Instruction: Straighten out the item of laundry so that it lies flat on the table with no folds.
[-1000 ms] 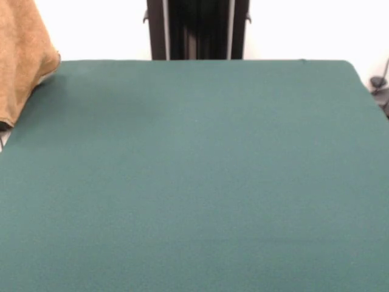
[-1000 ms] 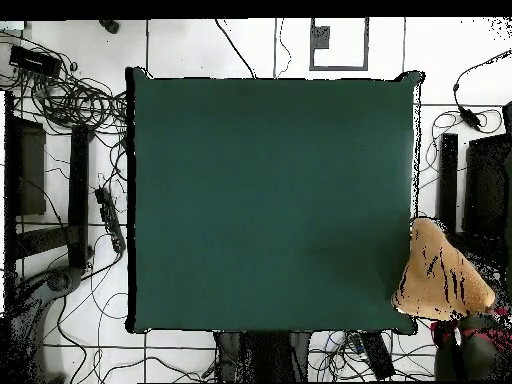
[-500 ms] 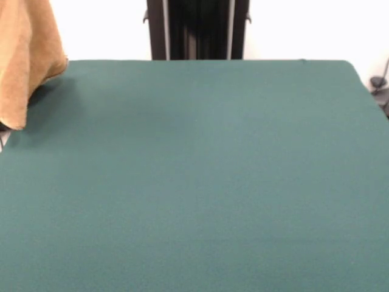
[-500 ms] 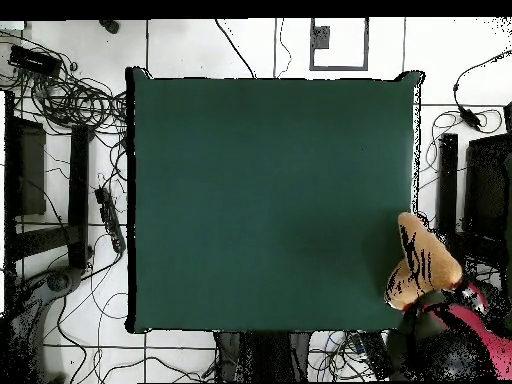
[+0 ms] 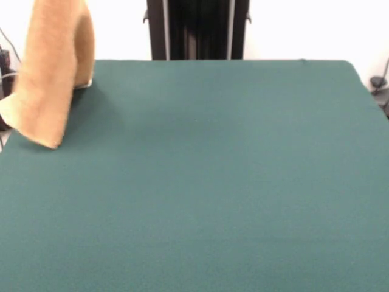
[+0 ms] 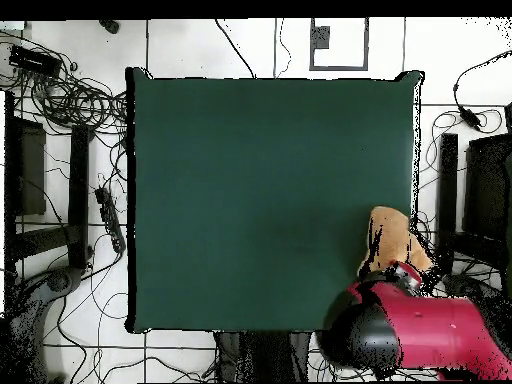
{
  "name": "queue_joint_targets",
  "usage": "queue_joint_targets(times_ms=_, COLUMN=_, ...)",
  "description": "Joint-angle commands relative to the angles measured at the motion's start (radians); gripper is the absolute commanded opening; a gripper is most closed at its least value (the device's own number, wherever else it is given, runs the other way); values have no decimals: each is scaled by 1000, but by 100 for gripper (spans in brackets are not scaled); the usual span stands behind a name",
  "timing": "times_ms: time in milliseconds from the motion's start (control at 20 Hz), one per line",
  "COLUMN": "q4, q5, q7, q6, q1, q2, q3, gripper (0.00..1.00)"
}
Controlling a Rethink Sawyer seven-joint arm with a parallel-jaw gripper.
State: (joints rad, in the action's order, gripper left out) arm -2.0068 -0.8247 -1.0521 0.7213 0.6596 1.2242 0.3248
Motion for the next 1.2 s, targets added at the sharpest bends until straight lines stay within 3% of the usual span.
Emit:
queue_joint_targets(times_ms=50, q4=48, q5=-156, q7=-516, q6=-118, q1=-189, q2=-272, q3=-120, gripper=0)
queue_joint_targets(times_ms=350, q4=151, q5=-227, q7=-736, q6=-201, q1=-367, q2=-426, q3=-247, gripper=0)
queue_joint_targets(times_ms=850, q4=291, q5=-260, q7=-1054, q6=-271, q1=-619, q2=-618, q3=-407, gripper=0)
queue_joint_targets(times_ms=1200, q4=329, q5=-223, q7=-1167, q6=-308, q1=-735, q2=-694, q3=-464, gripper=0)
